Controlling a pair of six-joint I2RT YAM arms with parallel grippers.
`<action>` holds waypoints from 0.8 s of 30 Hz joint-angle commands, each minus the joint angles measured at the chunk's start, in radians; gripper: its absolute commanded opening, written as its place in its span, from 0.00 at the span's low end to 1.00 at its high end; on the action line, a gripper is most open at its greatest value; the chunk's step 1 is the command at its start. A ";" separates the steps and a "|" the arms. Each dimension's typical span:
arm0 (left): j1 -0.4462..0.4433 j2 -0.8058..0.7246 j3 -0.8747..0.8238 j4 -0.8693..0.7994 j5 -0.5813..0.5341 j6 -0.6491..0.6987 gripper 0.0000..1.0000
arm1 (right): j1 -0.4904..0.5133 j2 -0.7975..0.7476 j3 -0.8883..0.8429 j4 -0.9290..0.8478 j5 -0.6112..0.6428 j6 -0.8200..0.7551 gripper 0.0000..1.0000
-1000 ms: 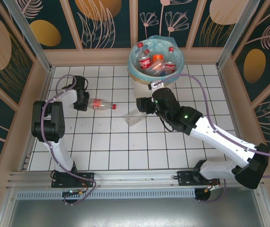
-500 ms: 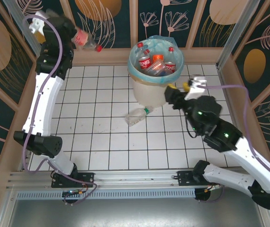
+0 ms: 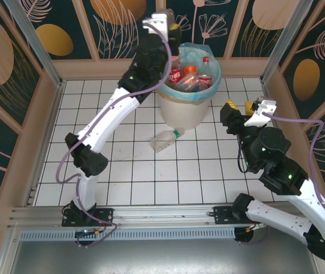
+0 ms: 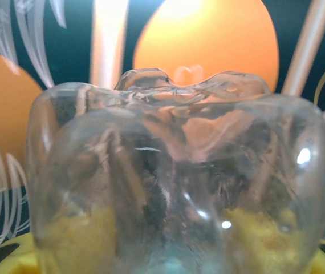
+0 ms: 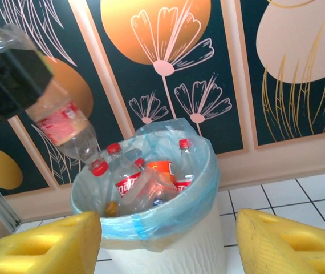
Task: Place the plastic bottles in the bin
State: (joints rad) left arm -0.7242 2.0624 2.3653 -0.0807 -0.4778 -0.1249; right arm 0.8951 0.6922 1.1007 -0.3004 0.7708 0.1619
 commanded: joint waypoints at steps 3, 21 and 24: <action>-0.032 0.048 0.073 0.058 0.088 0.118 0.47 | -0.007 -0.006 -0.009 -0.033 0.041 0.019 0.64; -0.058 0.031 -0.135 -0.024 0.365 0.089 0.49 | -0.007 0.035 -0.038 -0.013 0.001 0.017 0.65; -0.058 0.043 -0.141 -0.069 0.374 0.100 0.49 | -0.007 0.036 -0.044 -0.014 0.001 0.016 0.65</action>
State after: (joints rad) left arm -0.7784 2.1067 2.2288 -0.1200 -0.1333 -0.0475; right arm 0.8951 0.7277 1.0679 -0.3218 0.7616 0.1623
